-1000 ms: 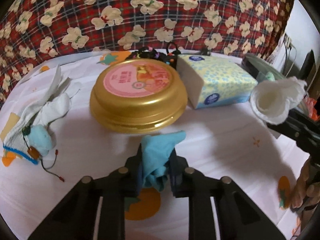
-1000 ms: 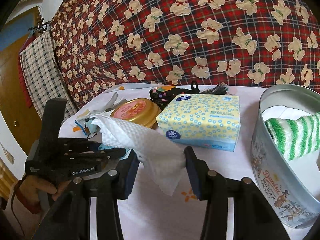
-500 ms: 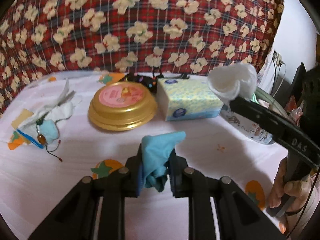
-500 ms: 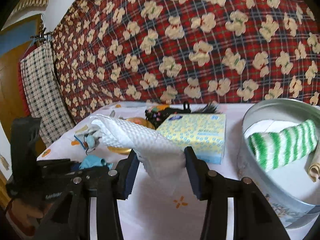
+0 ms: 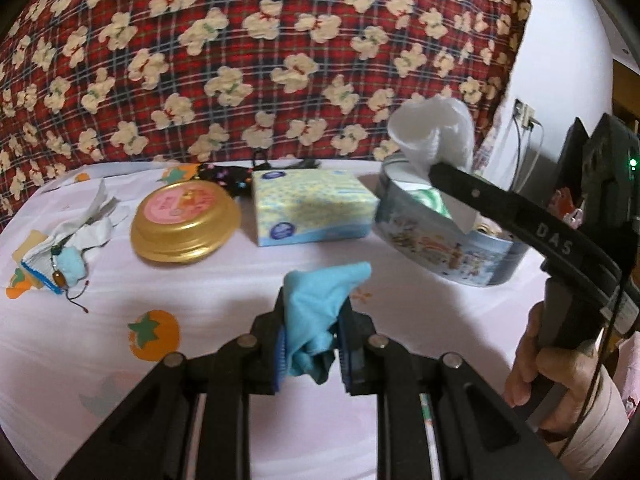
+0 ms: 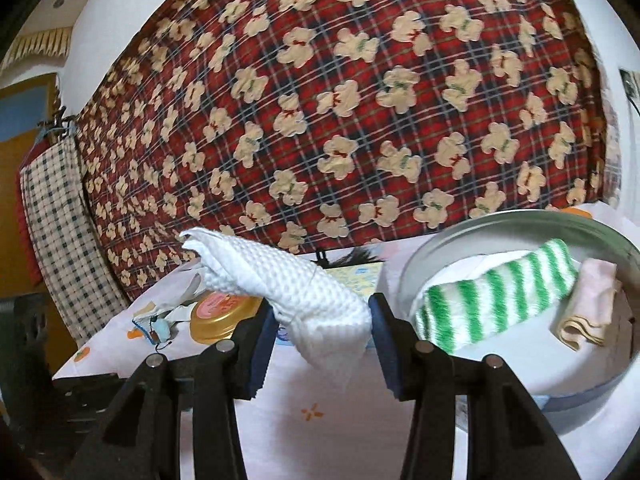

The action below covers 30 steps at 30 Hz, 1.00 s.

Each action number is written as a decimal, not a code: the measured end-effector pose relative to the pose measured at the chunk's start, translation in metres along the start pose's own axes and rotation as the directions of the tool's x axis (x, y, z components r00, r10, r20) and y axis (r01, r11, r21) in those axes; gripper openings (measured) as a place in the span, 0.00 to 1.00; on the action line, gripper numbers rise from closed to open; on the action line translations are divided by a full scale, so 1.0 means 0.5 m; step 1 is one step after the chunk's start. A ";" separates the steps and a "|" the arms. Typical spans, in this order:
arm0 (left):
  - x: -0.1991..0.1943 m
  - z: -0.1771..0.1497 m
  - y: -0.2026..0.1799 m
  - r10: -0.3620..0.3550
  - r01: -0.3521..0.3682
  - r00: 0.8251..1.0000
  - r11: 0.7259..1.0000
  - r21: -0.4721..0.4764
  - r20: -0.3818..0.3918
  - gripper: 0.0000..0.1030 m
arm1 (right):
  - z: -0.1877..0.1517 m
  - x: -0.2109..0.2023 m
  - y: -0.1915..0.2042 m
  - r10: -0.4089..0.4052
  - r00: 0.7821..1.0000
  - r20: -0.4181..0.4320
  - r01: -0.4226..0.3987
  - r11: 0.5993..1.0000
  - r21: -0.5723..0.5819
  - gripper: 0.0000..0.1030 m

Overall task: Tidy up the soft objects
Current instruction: 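Carry the white cloth and blue cloth over the round tin with both tools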

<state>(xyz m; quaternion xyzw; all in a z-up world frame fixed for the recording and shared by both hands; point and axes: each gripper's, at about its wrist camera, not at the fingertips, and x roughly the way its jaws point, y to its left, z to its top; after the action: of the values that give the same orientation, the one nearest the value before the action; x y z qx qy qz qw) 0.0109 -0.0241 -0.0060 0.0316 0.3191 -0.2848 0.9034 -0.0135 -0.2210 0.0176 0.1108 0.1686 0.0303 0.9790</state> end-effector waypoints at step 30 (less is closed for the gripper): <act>-0.012 0.037 -0.093 -0.056 0.053 0.997 0.997 0.056 0.048 0.18 | 0.033 -0.148 -0.154 -0.160 0.983 0.092 0.149 0.982 0.115 0.47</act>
<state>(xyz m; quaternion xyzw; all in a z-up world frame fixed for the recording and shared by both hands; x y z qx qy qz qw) -0.0074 -0.0644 0.0183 0.0404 0.2892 -0.3188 0.9017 -0.0760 -0.3067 0.0392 0.1514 0.1283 -0.0607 0.9782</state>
